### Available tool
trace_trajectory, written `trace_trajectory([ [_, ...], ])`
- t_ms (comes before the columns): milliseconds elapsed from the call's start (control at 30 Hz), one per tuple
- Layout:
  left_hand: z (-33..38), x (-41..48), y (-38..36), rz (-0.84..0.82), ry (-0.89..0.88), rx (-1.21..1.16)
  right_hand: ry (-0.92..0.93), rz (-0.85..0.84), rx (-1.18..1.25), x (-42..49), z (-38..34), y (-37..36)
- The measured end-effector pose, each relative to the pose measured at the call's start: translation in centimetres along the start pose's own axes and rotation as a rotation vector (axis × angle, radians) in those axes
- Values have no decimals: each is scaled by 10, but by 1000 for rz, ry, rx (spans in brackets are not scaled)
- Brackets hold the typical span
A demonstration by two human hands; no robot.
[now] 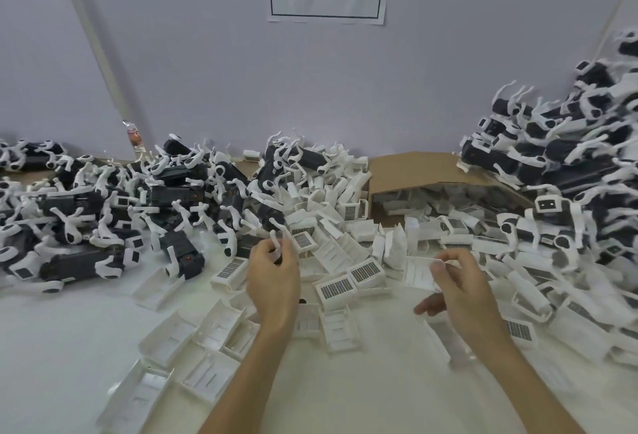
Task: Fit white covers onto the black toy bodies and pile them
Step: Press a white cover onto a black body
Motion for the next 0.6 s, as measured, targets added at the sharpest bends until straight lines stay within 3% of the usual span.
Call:
trace_trajectory([
  [100, 5, -2, 4, 66, 31, -109, -77, -74, 170, 0, -2, -2],
  [233, 19, -8, 5, 91, -116, -102, -103, -169, 290, -1, -3, -5],
  [600, 29, -15, 10, 270, -371, -16, -30, -244, 271, -4, -8, -9],
])
Point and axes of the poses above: each hand's wrist, its own x-axis towards the middle knuckle, its own y-axis out of the back of the hand, z = x × y, the point moved 4 cm from there along x, towards the middle knuckle, and after that the axes turned 12 degrees about -x, right-handed, at the moved point
